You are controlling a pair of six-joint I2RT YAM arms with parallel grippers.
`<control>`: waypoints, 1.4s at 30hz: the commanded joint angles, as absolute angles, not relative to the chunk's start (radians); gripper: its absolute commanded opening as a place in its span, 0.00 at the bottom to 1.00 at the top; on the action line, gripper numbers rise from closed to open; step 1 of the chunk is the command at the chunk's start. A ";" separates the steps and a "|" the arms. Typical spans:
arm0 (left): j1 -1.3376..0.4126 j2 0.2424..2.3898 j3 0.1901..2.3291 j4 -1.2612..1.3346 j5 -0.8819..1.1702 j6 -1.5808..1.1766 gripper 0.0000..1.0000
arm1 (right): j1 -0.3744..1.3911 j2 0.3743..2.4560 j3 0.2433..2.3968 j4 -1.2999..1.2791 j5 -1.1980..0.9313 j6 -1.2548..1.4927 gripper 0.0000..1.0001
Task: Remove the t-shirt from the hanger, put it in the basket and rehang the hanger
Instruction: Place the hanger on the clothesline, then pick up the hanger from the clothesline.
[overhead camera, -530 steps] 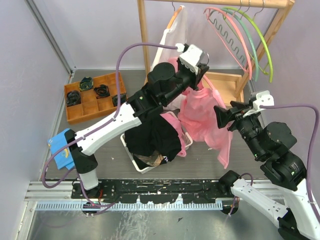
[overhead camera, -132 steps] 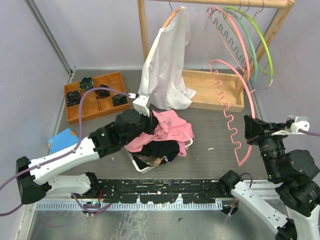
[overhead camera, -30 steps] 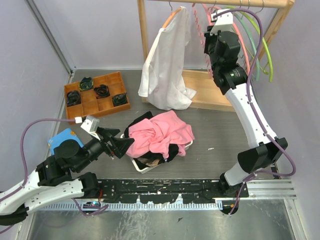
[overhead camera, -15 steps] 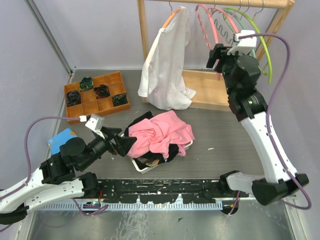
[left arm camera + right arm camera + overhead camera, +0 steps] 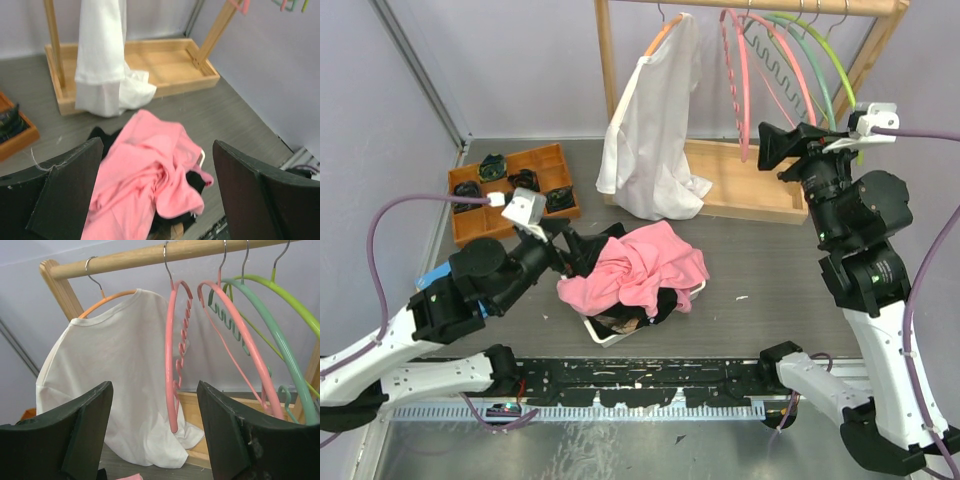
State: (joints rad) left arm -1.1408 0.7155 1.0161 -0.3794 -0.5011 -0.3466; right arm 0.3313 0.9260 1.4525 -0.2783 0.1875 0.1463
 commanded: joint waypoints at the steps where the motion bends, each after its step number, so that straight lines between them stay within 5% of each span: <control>1: -1.143 0.858 1.190 -0.306 -0.578 -0.163 0.98 | 0.335 0.896 1.422 -0.309 0.149 0.173 0.74; 7: -1.105 1.090 1.473 -0.285 -0.616 0.026 0.98 | 0.336 0.809 1.367 -0.350 0.148 0.189 0.73; 23: -0.753 1.566 2.009 -0.371 -0.303 0.080 0.98 | 0.336 0.668 1.280 -0.406 0.059 0.230 0.70; 38: -0.672 1.799 2.201 -0.378 -0.240 0.119 0.99 | 0.336 0.629 1.254 -0.406 0.025 0.233 0.70; 42: -0.667 1.817 2.205 -0.376 -0.237 0.116 0.82 | 0.336 0.629 1.246 -0.400 0.014 0.236 0.70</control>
